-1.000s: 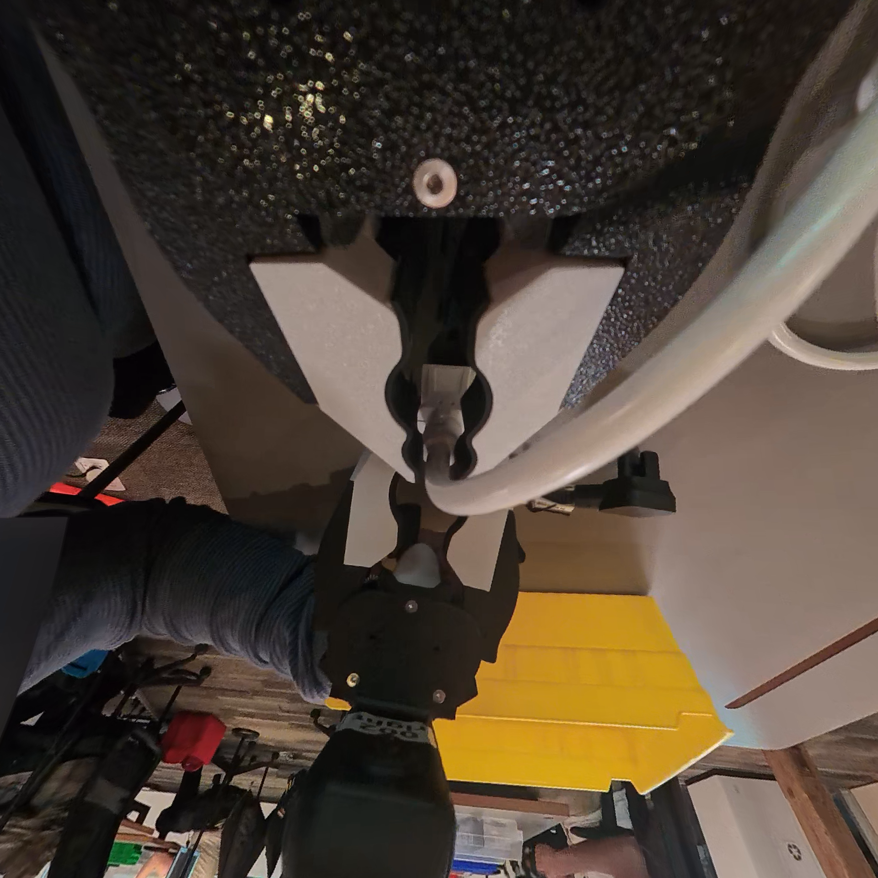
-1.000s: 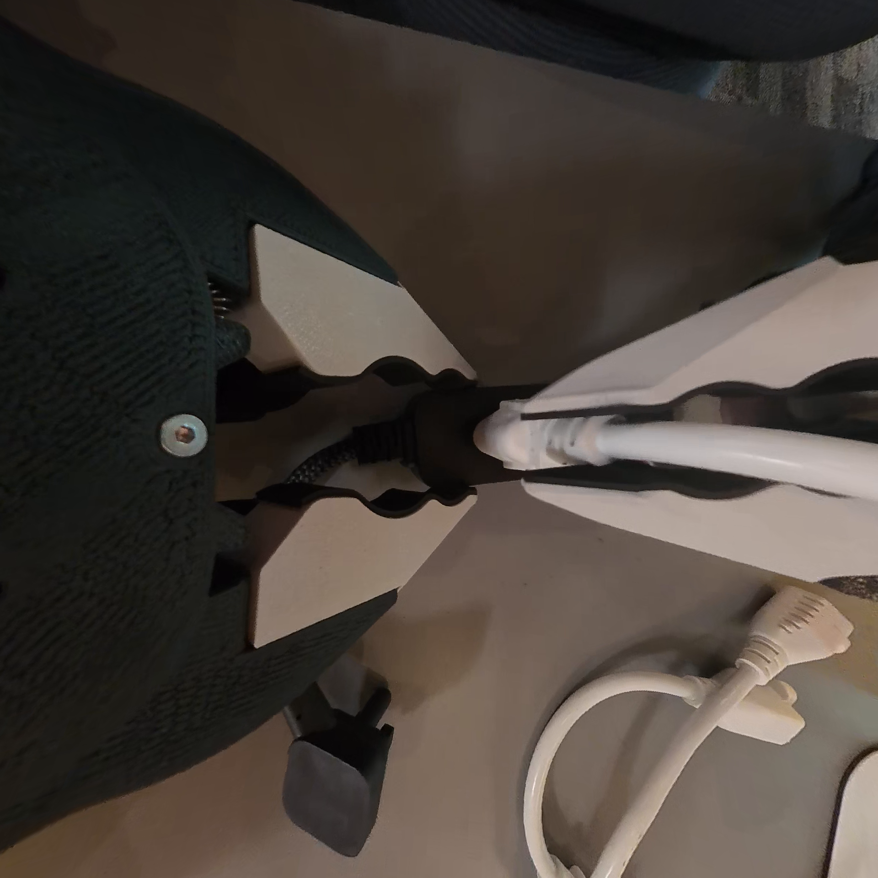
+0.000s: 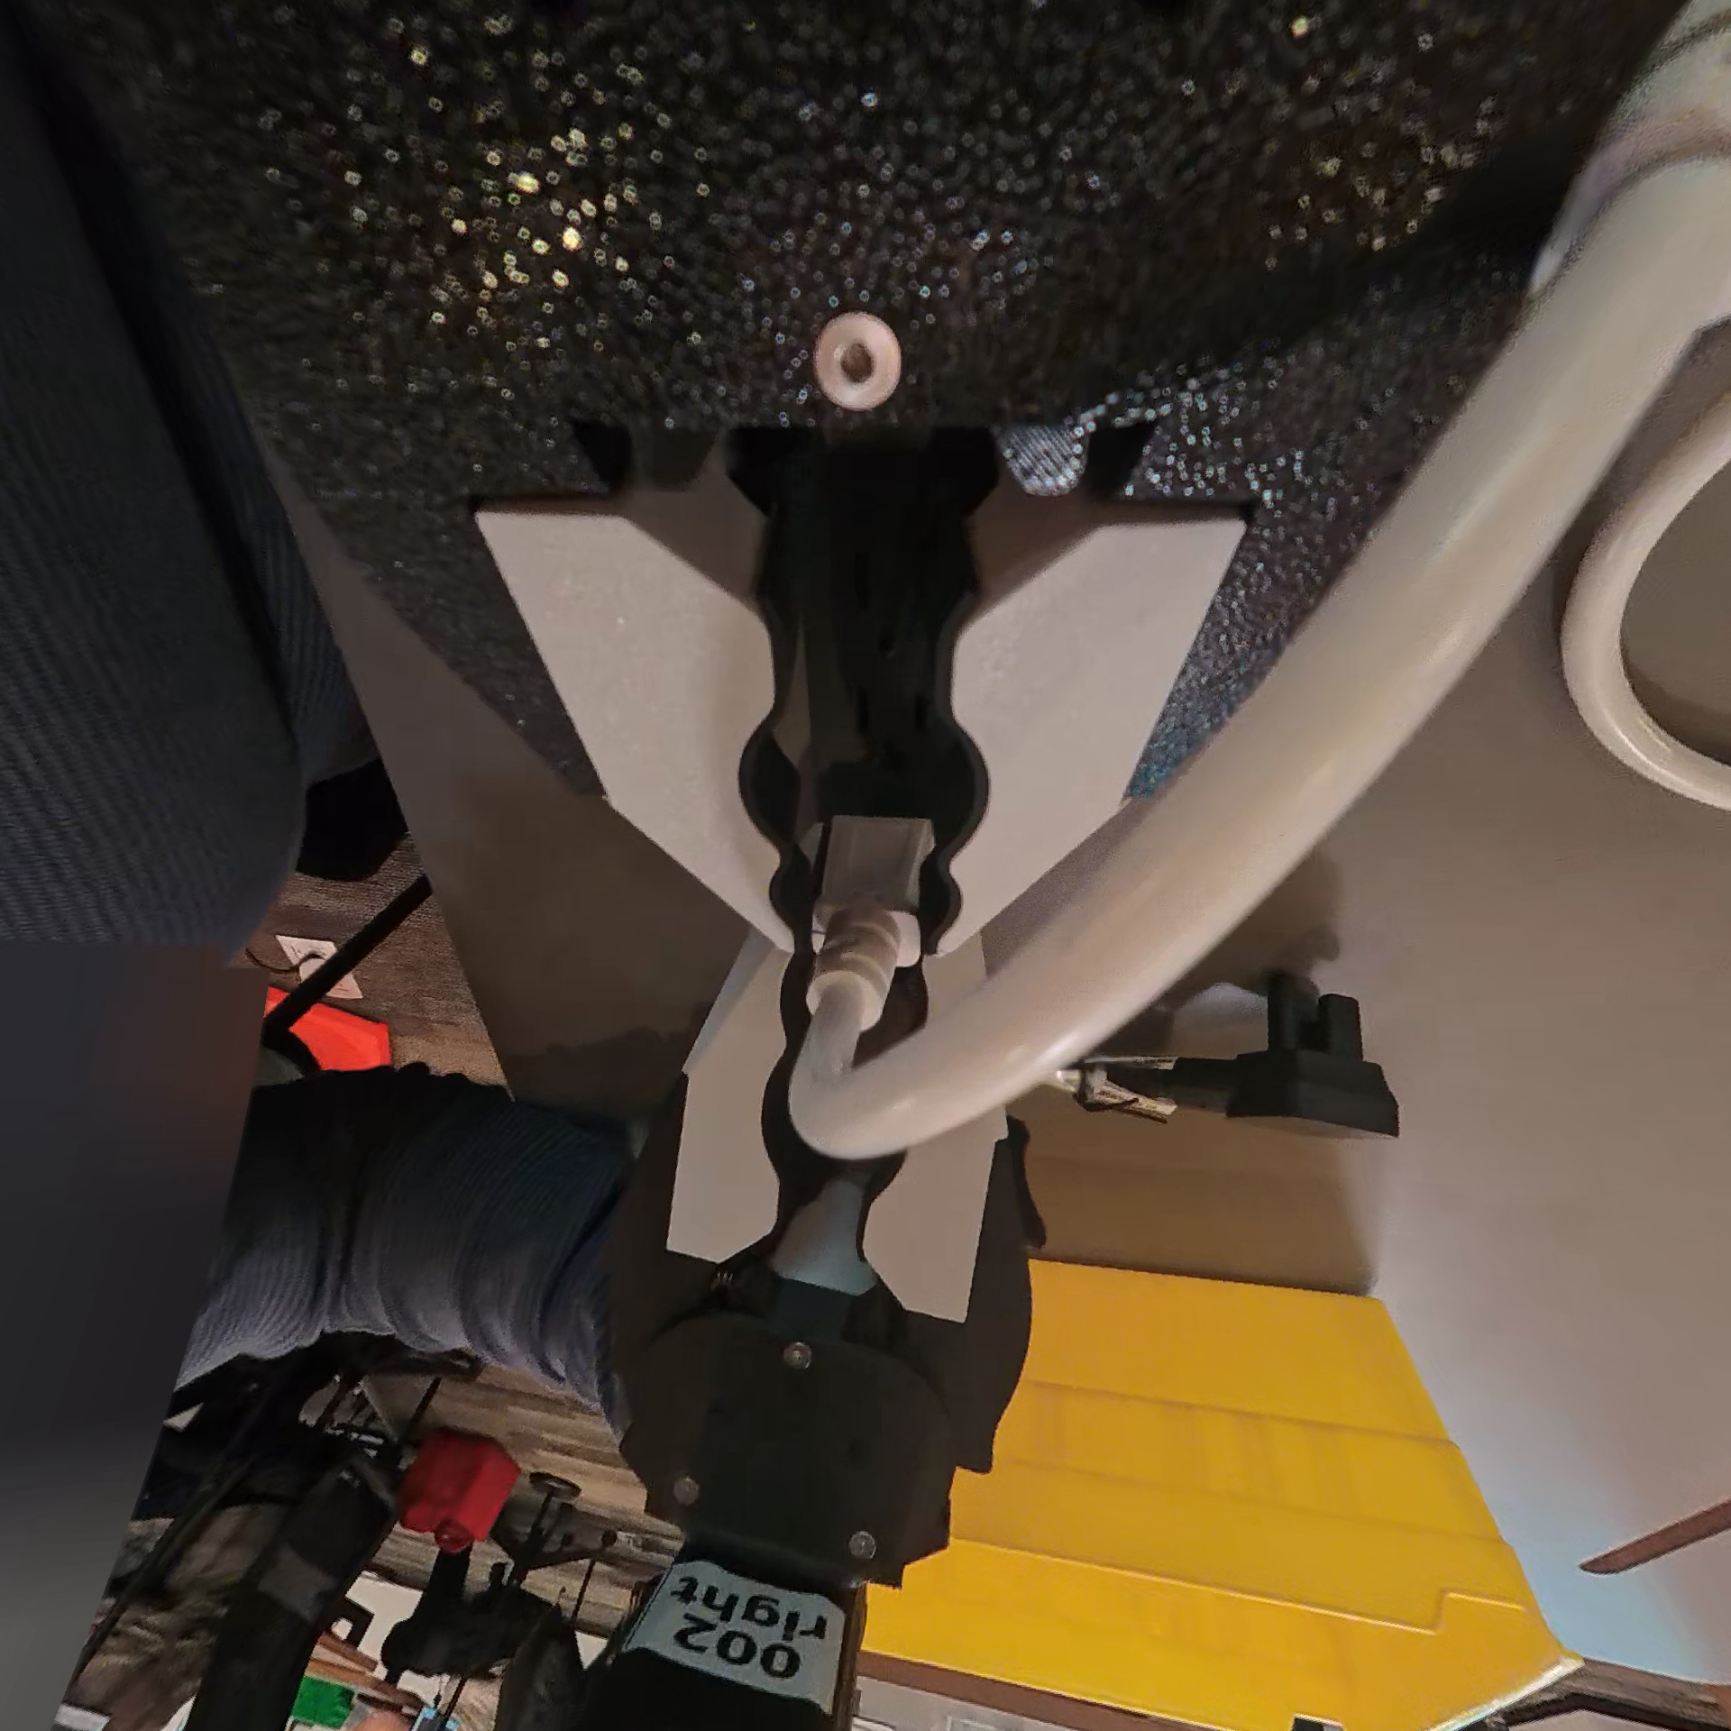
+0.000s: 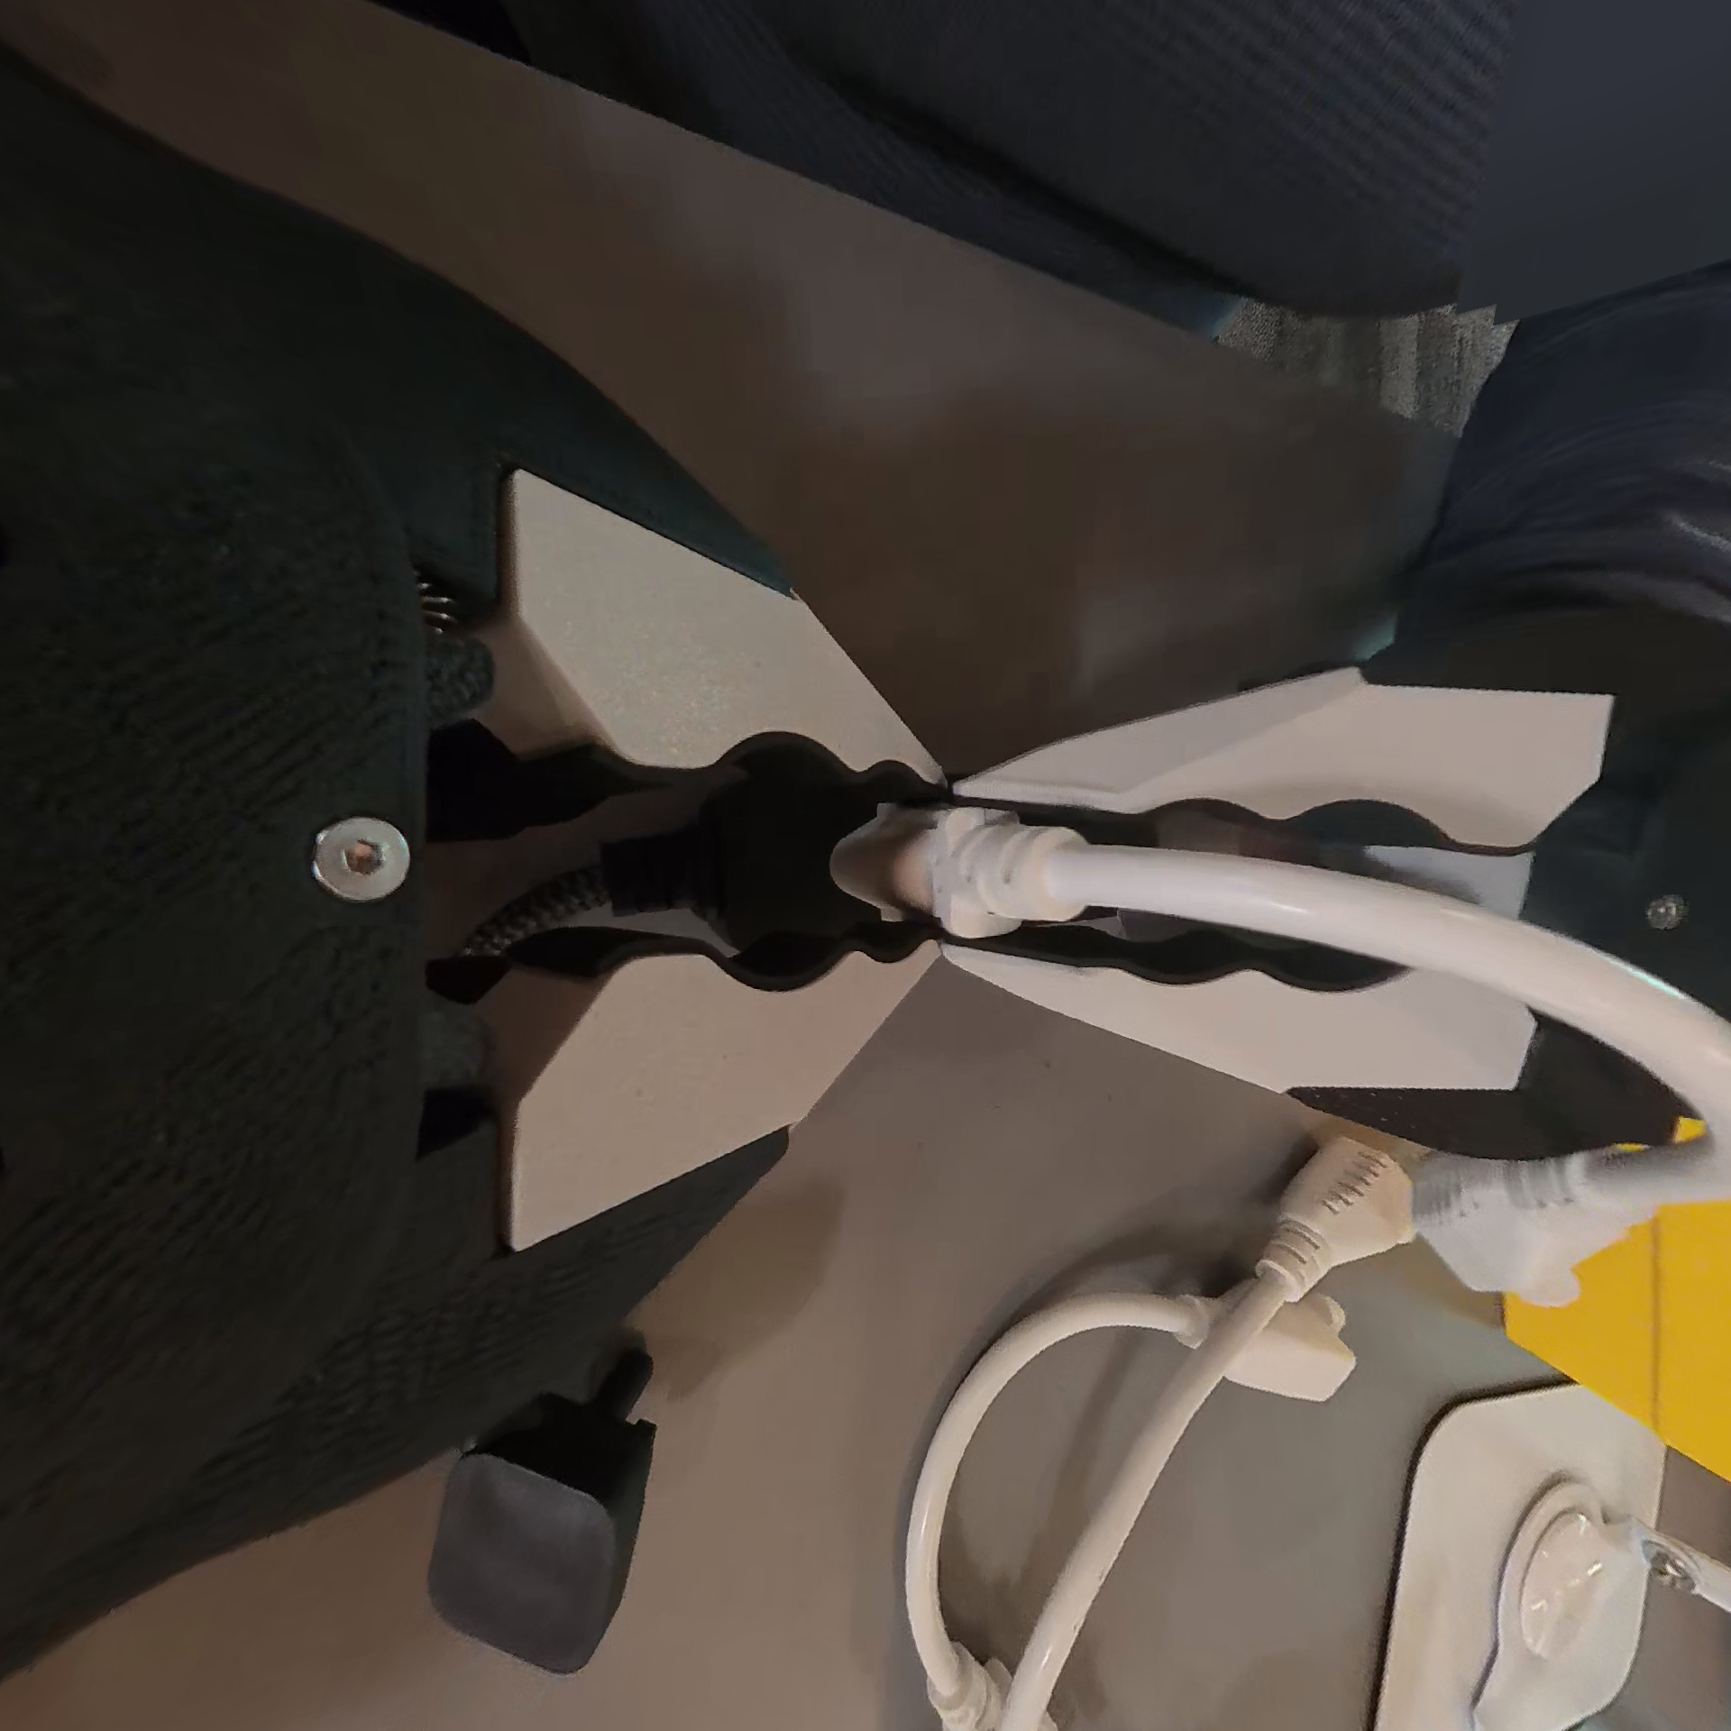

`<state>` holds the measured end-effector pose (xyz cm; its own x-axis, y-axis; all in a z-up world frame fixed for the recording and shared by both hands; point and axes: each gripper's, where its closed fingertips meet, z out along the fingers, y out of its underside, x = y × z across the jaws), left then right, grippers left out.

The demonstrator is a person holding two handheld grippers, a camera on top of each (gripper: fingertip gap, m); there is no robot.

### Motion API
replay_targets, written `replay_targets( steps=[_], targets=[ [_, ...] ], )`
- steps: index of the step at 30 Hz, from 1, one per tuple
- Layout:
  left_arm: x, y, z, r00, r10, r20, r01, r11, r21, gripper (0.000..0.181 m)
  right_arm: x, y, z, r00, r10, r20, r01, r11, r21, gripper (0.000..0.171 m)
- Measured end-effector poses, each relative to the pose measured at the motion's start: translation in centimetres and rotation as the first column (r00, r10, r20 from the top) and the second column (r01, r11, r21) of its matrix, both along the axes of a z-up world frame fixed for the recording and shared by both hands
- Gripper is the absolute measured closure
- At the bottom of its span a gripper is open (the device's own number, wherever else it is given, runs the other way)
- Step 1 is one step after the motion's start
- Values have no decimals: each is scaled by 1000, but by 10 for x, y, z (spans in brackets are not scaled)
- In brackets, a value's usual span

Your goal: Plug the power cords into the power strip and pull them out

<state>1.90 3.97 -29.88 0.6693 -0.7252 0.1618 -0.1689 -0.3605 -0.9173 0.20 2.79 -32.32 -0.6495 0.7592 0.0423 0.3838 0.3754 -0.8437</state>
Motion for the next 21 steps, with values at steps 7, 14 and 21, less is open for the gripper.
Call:
replay_targets(
  steps=[7,14,21],
  targets=[
    [0,0,0,999,-1,43,1,1000,4,158,0,0,0,1000,-18,3,18,1000,0,146],
    [3,1,2,995,-9,101,6,1000,26,159,4,6,22,995,3,-100,-11,997,-78,105],
    [3,1,0,991,-10,137,10,1000,5,158,-8,-9,47,975,-17,-222,-35,974,-225,129]
  ],
)
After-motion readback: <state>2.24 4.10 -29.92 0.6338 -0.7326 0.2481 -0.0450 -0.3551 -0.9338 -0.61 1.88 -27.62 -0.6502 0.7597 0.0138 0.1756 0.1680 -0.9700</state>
